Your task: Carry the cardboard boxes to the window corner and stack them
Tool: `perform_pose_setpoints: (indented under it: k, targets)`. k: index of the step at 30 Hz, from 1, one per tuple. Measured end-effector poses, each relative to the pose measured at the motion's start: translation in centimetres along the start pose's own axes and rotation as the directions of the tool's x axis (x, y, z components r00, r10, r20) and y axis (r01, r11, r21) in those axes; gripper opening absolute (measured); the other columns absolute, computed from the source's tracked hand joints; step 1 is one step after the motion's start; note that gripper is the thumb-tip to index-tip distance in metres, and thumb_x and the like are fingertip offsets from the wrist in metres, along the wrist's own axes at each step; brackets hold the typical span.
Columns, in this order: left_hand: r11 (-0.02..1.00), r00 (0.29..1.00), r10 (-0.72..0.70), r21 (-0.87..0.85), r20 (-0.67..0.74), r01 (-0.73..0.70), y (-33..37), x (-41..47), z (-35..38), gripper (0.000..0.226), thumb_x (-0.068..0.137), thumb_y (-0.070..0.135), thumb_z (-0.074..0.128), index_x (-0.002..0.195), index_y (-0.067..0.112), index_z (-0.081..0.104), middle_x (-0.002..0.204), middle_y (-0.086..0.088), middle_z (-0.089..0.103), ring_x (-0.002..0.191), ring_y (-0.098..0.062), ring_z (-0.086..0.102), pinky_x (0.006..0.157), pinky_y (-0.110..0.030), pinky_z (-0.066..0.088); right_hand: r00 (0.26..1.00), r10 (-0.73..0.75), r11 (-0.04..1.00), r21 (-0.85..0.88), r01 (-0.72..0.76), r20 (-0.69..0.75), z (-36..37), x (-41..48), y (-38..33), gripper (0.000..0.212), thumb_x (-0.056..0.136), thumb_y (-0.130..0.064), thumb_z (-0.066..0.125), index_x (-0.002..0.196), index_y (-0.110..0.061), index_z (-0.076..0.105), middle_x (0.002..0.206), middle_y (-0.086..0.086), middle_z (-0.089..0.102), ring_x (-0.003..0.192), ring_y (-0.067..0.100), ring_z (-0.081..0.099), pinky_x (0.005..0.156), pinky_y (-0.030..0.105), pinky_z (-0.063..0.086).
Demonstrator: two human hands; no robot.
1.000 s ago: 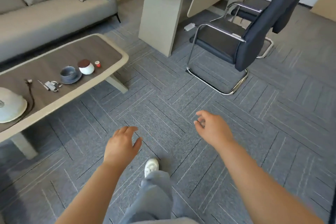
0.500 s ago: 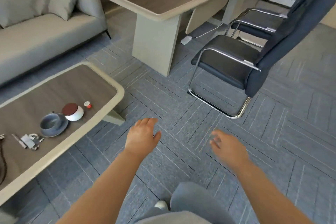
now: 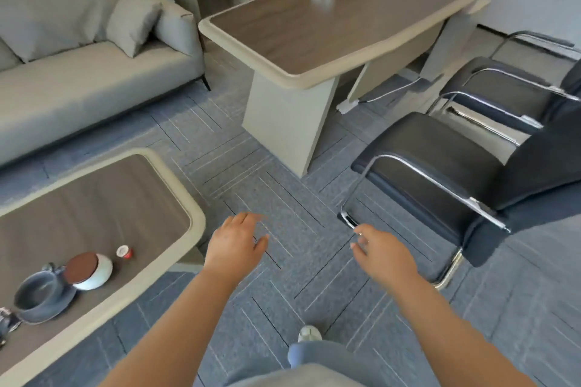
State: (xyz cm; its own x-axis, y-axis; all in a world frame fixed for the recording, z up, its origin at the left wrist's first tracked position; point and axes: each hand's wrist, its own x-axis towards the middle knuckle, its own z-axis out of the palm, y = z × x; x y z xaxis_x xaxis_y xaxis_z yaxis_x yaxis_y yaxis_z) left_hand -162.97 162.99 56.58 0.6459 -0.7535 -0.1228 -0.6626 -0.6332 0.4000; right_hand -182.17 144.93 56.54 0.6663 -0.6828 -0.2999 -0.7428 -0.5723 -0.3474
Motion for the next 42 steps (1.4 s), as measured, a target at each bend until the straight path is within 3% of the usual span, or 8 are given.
perform_pose_setpoints:
  k: [10,14,19,24,27,32,37,42]
  targets:
    - [0.925,0.921,-0.378,-0.085,-0.091,0.371,-8.1,11.8,-3.5,0.039,0.090,0.033,0.055,0.125,0.015,0.055,0.119,-0.005,0.060,0.113,-0.027,0.053,0.089,-0.036,0.045,0.941,-0.339,0.941,-0.017,0.339,0.008,-5.4,22.2,-13.0,0.037,0.094,-0.032,0.048,0.130,-0.022,0.048,0.120,-0.005,0.061,0.105,0.016,0.060,0.081,0.031,0.048]
    - [0.938,0.933,-0.346,-0.078,-0.101,0.339,-11.5,20.6,-5.8,0.043,0.093,0.036,0.049,0.131,0.016,0.048,0.127,-0.002,0.054,0.119,-0.023,0.049,0.094,-0.034,0.041,0.926,-0.375,0.925,-0.043,0.376,0.032,-5.6,30.3,-17.8,0.039,0.095,-0.033,0.048,0.132,-0.021,0.046,0.121,-0.004,0.061,0.105,0.016,0.060,0.081,0.032,0.049]
    - [0.969,0.962,-0.246,-0.043,-0.117,0.242,-14.2,32.2,-10.7,0.045,0.093,0.038,0.047,0.132,0.016,0.046,0.128,-0.004,0.053,0.123,-0.025,0.046,0.096,-0.035,0.041,0.942,-0.323,0.940,-0.083,0.330,0.086,-5.9,38.4,-21.6,0.038,0.094,-0.033,0.048,0.130,-0.022,0.047,0.119,-0.004,0.062,0.103,0.015,0.060,0.076,0.027,0.044]
    - [0.981,0.967,-0.193,-0.063,-0.169,0.185,-15.9,42.2,-15.4,0.044,0.093,0.038,0.047,0.131,0.016,0.046,0.129,-0.002,0.053,0.119,-0.022,0.048,0.094,-0.037,0.045,0.963,-0.241,0.964,-0.087,0.252,0.124,-6.5,44.8,-23.3,0.035,0.094,-0.032,0.047,0.126,-0.017,0.049,0.110,0.000,0.063,0.098,0.019,0.061,0.077,0.033,0.049]
    - [0.979,0.964,-0.201,-0.078,-0.176,0.190,-17.5,46.8,-17.1,0.043,0.093,0.037,0.047,0.130,0.016,0.047,0.130,-0.002,0.053,0.119,-0.022,0.049,0.093,-0.036,0.046,0.963,-0.234,0.962,-0.109,0.250,0.136,-6.8,49.0,-24.9,0.032,0.094,-0.034,0.047,0.119,-0.014,0.051,0.104,0.003,0.065,0.092,0.021,0.062,0.077,0.038,0.052]
    - [0.964,0.947,-0.263,-0.099,-0.182,0.248,-22.2,53.5,-18.5,0.041,0.093,0.035,0.048,0.129,0.017,0.047,0.127,-0.002,0.054,0.118,-0.021,0.050,0.092,-0.036,0.046,0.936,-0.316,0.934,-0.123,0.335,0.154,-6.7,58.5,-30.4,0.031,0.093,-0.034,0.048,0.118,-0.016,0.052,0.104,0.000,0.066,0.092,0.022,0.062,0.076,0.034,0.050]
    - [0.903,0.890,-0.428,-0.102,-0.159,0.416,-27.5,58.2,-21.1,0.043,0.094,0.036,0.046,0.133,0.019,0.043,0.130,0.002,0.051,0.121,-0.017,0.046,0.094,-0.032,0.042,0.866,-0.458,0.873,-0.086,0.481,0.201,-7.4,68.2,-39.0,0.037,0.094,-0.032,0.048,0.129,-0.021,0.048,0.117,-0.004,0.063,0.102,0.017,0.061,0.074,0.027,0.042]
    - [0.758,0.743,-0.652,-0.167,-0.154,0.631,-33.5,58.8,-23.1,0.043,0.093,0.035,0.048,0.131,0.017,0.045,0.132,0.000,0.051,0.122,-0.020,0.046,0.095,-0.035,0.041,0.734,-0.631,0.742,-0.081,0.666,0.251,-7.5,76.0,-50.1,0.037,0.095,-0.034,0.046,0.130,-0.023,0.046,0.119,-0.005,0.062,0.100,0.016,0.061,0.073,0.027,0.046]
